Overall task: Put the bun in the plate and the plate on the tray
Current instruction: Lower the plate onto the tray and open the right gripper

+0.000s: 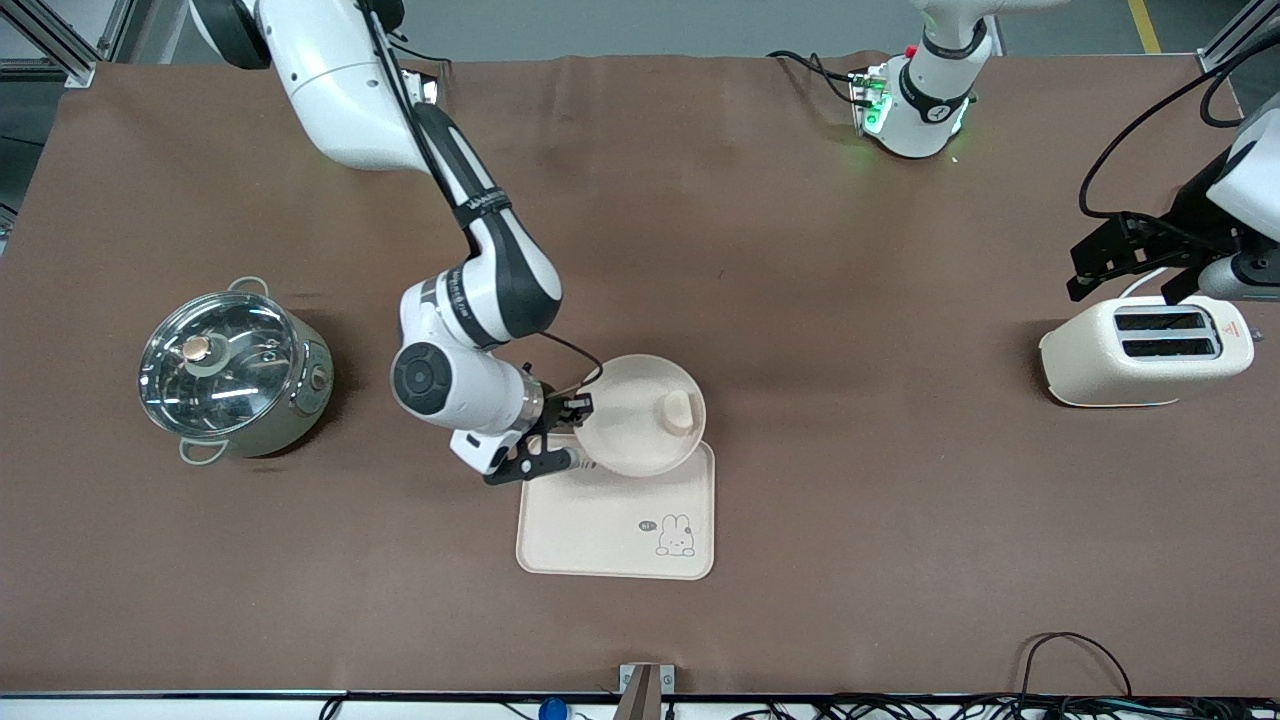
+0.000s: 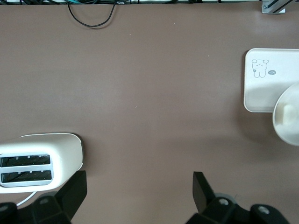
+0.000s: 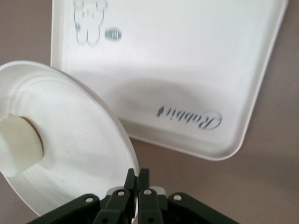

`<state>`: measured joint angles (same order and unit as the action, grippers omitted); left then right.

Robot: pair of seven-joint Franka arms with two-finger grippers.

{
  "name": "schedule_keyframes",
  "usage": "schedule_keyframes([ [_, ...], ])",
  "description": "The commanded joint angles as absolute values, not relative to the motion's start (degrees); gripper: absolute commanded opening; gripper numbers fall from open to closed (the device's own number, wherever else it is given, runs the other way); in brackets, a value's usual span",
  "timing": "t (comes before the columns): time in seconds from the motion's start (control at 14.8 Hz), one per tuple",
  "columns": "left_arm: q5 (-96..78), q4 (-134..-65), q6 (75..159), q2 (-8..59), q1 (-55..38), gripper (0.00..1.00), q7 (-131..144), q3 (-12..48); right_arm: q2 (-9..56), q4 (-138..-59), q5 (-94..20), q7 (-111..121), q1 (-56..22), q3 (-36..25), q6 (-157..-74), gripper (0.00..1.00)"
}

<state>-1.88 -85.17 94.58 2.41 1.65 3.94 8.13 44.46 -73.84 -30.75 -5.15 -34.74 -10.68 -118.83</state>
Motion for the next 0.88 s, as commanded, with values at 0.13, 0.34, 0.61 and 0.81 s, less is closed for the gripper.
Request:
schedule_keyframes([
  [0.13, -2.37, -83.5, 93.16, 2.99, 1.93, 1.0, 2.9, 8.17, 53.86, -61.36, -34.53, -7.03, -30.68, -10.02, -119.08, 0.01],
  [0.34, -2.37, -83.58, 93.16, 2.99, 1.93, 1.0, 2.9, 8.17, 56.68, -59.85, -35.07, -6.94, -29.89, -10.02, -121.37, 0.01],
  [0.61, -2.37, -83.67, 93.16, 3.08, 2.72, 1.0, 2.9, 8.17, 59.15, -59.41, -35.07, -6.94, -25.5, -4.84, -123.66, 0.01],
  [0.81, -2.55, -83.58, 93.16, 3.25, 2.72, 1.0, 2.9, 8.17, 60.2, -59.5, -35.07, -6.94, -25.31, -4.83, -123.75, 0.01],
])
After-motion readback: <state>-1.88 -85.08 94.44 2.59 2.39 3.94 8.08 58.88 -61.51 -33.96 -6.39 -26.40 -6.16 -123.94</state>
